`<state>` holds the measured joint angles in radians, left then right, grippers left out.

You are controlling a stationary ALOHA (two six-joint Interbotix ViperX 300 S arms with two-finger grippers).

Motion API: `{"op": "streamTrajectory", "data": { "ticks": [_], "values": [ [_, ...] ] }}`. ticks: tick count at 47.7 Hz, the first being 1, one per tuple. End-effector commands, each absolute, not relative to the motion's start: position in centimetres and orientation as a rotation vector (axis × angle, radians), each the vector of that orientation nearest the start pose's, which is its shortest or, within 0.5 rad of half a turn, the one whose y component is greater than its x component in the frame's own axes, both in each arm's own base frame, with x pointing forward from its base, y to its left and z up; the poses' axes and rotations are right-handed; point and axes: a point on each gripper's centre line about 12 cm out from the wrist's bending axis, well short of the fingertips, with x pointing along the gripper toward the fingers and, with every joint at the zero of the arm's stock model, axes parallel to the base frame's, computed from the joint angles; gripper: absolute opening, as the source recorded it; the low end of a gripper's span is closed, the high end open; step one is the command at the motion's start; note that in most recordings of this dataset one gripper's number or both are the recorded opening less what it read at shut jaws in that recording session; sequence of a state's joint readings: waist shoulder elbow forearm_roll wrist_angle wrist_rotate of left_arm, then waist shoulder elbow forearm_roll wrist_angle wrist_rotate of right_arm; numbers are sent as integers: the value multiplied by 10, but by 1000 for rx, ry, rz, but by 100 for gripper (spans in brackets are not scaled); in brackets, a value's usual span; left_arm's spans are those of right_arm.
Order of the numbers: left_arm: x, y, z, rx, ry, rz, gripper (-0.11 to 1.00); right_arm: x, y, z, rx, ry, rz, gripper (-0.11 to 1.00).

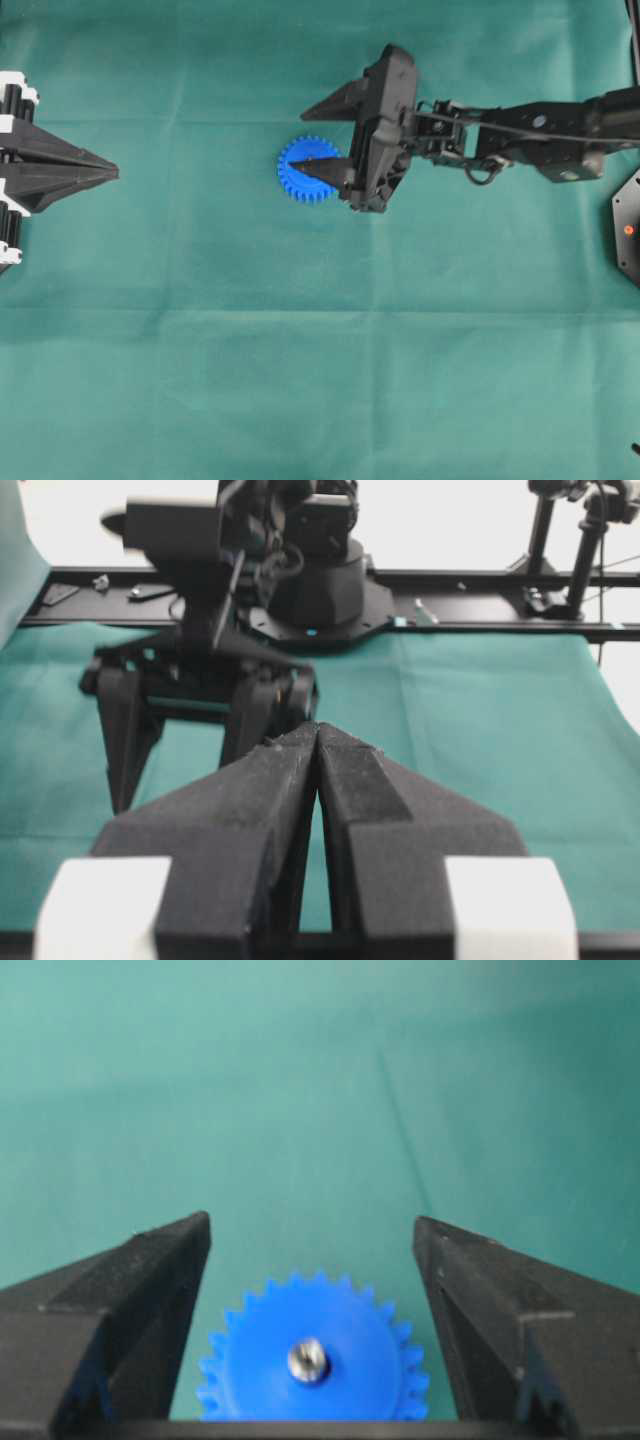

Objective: Insert the shaft placed at a random location into the center hole of the medium gear at another random location.

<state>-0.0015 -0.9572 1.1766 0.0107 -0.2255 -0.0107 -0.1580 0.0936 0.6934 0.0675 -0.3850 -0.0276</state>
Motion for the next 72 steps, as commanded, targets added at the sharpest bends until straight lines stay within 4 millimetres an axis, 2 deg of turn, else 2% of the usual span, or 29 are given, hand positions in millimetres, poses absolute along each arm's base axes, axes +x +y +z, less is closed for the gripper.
{"op": "streamTrajectory", "data": {
  "ticks": [1,10,24,32,44,63,72],
  "values": [
    [203,-1,291,0,-23,-4,0,399,-66,193,43,336,-183,83],
    [202,-1,292,1,-26,-5,0,390,-65,214,40,315,-179,83],
    [202,-1,291,0,-25,-4,0,385,-61,211,40,322,-173,83],
    [202,-1,290,0,-14,-5,0,372,-59,209,47,330,-176,83],
    [202,-1,289,-2,-11,-4,0,339,-54,211,52,323,-176,83],
    [203,0,290,-2,-15,-3,0,278,-45,228,50,251,-177,83],
    [203,-1,290,0,-17,-5,0,257,-42,236,52,240,-173,83]
  ]
}}
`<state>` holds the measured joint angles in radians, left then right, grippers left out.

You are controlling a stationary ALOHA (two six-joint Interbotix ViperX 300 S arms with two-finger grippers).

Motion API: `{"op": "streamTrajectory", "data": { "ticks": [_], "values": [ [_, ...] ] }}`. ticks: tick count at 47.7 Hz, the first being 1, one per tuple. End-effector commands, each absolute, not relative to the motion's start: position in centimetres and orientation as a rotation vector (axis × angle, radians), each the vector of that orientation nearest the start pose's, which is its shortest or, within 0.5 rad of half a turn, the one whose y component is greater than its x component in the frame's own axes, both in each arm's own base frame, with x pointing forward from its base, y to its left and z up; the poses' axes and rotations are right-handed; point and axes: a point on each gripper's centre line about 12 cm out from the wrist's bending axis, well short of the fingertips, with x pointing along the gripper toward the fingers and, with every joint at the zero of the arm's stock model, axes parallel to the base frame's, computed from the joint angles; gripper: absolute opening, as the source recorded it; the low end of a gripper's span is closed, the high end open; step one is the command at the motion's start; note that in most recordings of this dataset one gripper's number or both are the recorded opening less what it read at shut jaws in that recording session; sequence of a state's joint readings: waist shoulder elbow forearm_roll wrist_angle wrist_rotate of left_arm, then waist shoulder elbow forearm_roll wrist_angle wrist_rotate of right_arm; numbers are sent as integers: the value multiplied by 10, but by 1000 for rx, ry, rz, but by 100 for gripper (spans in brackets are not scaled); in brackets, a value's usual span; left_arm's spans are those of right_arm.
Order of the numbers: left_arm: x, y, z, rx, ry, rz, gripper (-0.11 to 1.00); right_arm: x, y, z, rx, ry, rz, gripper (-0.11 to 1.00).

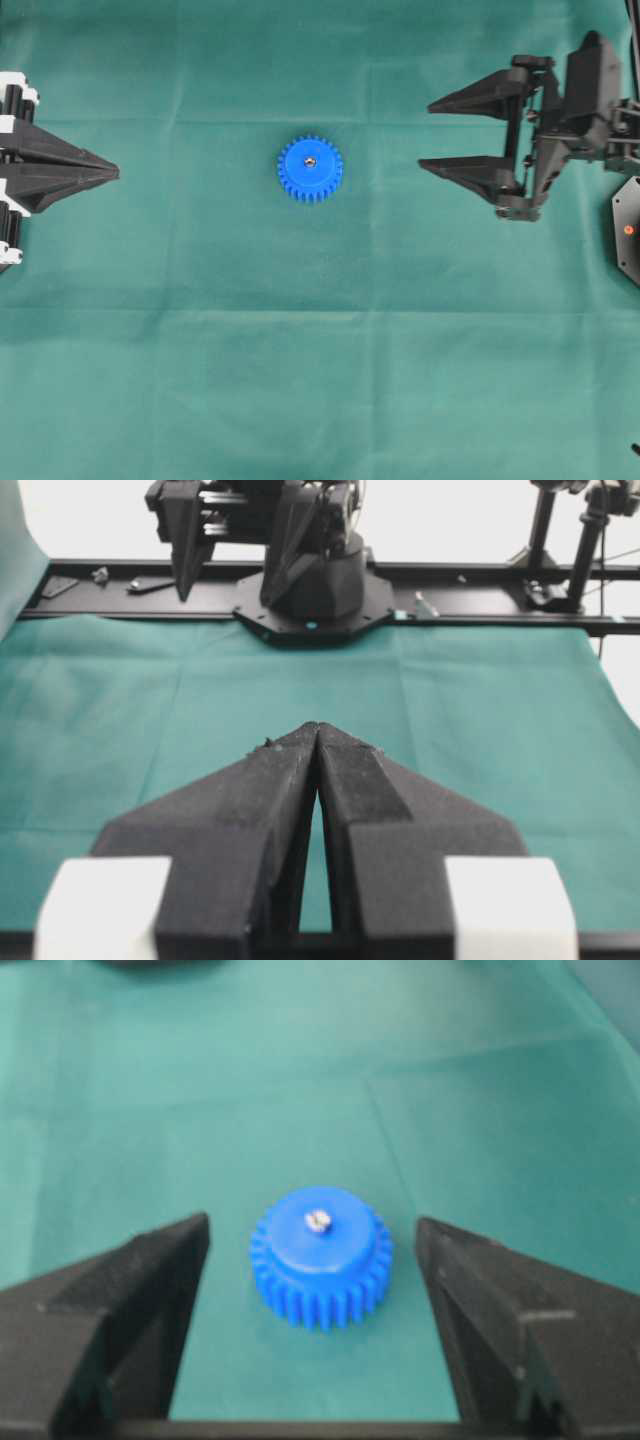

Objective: Insert the shaft placed at a random location into the center hole of the medium gear at another random location.

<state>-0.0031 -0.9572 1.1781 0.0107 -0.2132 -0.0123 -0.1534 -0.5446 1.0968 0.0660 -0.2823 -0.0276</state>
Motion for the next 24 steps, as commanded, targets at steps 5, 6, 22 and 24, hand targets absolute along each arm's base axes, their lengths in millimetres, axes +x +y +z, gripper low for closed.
{"op": "streamTrajectory", "data": {
  "ticks": [5,6,22,24],
  "values": [
    [202,-1,290,0,-17,-5,0,251,-40,238,53,243,-172,83],
    [203,-1,291,-2,-20,-4,0,250,-40,238,52,243,-171,83],
    [202,-1,290,-2,-21,-5,0,250,-40,238,52,246,-171,83],
    [202,-1,290,-2,-21,-4,0,250,-40,238,50,246,-170,83]
  ]
}}
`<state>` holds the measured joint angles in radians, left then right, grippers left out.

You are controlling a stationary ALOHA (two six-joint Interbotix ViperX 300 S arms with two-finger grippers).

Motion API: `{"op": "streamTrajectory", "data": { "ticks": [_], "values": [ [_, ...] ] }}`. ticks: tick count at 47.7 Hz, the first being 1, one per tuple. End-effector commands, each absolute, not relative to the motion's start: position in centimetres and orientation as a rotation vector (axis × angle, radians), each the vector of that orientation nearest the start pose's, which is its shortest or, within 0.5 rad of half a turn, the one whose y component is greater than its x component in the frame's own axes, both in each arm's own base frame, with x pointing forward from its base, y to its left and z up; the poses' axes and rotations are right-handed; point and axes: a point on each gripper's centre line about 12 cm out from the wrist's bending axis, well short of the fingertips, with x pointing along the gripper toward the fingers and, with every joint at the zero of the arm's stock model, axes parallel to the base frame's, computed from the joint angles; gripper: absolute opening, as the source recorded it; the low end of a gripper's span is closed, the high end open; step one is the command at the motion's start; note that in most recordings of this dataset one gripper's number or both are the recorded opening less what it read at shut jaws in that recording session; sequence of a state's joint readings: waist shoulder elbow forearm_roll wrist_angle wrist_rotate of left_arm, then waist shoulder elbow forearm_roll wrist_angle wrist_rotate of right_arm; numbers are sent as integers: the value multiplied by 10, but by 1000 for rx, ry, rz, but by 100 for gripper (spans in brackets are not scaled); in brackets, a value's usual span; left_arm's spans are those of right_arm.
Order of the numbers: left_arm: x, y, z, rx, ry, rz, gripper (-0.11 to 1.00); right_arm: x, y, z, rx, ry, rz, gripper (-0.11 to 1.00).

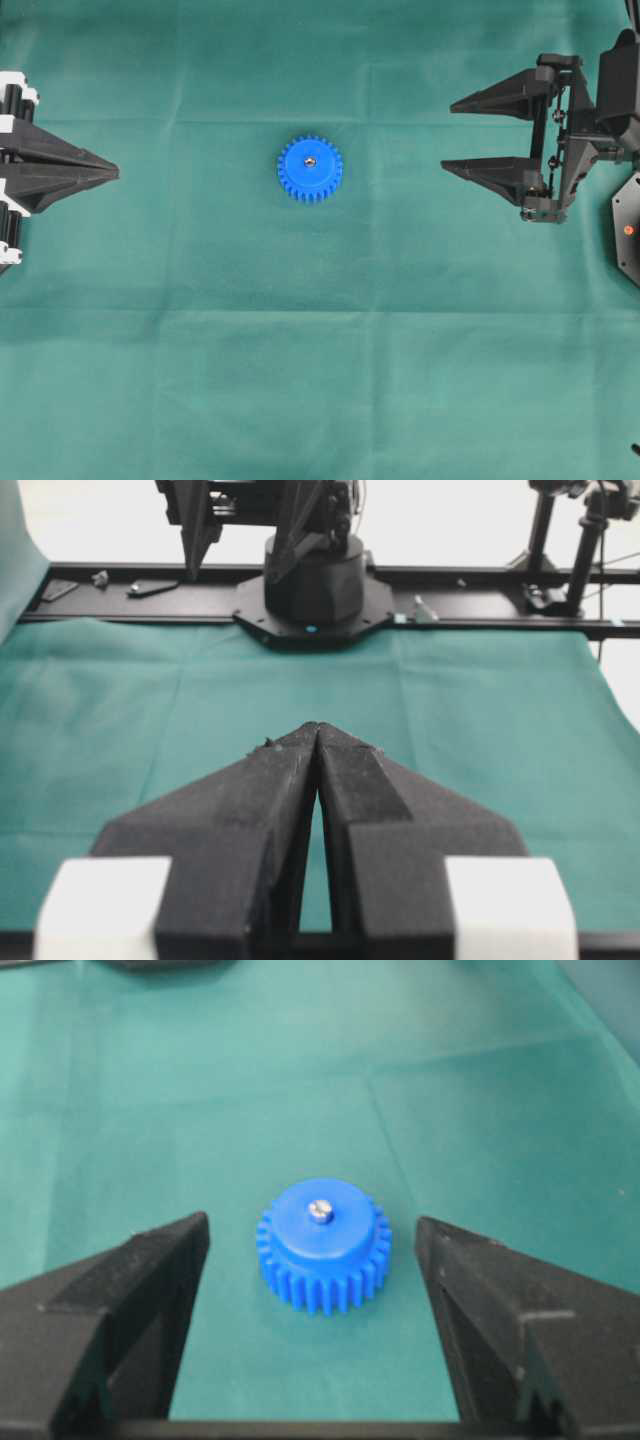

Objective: Insert the shaft placed at a random location into the center hole of the medium gear at another random location.

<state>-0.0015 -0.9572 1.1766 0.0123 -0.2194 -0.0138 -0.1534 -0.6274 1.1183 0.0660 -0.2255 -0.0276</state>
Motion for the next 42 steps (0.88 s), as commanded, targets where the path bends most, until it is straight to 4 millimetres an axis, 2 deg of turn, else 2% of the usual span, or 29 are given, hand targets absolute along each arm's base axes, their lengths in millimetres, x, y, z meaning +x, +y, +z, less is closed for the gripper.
{"op": "streamTrajectory", "data": {
  "ticks": [1,42],
  "values": [
    [202,-1,290,0,-21,-5,0,249,-40,237,50,247,-170,83],
    [202,-1,290,0,-20,-5,0,250,-41,237,50,241,-174,83]
  ]
}}
